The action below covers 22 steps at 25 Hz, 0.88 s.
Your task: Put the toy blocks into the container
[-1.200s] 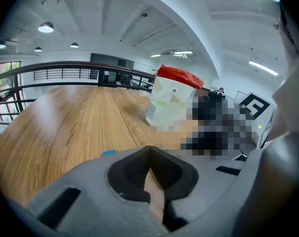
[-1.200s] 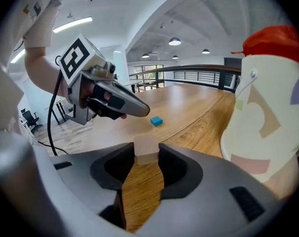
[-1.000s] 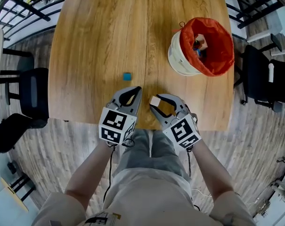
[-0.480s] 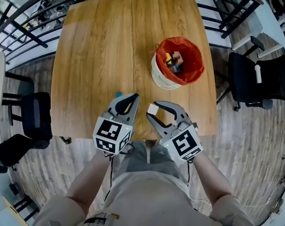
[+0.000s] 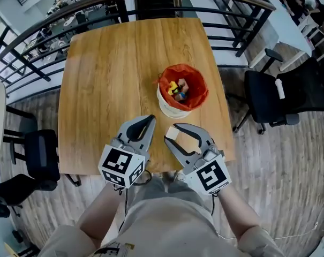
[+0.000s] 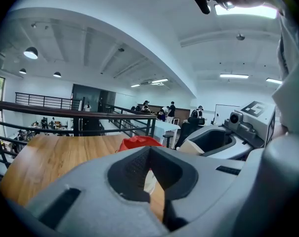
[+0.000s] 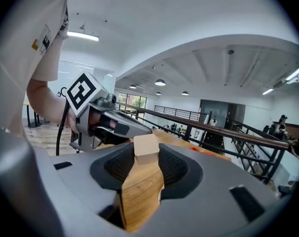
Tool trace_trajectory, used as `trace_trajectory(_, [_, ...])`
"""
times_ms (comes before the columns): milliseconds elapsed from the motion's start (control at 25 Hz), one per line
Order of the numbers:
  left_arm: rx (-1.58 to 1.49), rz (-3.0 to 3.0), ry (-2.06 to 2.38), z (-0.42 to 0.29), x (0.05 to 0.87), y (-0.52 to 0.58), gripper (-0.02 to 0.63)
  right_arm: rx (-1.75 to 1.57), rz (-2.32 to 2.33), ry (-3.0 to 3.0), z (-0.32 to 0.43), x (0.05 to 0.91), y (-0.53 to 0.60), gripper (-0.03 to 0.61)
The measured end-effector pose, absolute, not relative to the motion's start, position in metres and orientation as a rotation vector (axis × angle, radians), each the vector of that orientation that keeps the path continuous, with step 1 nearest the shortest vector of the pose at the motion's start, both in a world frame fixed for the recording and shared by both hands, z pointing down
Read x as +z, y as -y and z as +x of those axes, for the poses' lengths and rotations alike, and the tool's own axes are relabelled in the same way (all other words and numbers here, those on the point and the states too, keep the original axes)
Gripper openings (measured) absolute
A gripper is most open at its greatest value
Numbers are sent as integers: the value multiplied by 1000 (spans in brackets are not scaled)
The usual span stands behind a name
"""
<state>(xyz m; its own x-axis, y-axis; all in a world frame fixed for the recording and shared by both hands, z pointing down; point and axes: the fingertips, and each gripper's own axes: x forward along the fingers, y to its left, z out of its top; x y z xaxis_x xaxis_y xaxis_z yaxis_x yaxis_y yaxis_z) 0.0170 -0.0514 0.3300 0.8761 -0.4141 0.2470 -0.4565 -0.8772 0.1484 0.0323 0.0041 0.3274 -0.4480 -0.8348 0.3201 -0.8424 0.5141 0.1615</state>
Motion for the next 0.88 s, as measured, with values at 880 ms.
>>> trace_trajectory(880, [129,3028,649,61,237,69,12,-80,1696,2370,92,245,32,158])
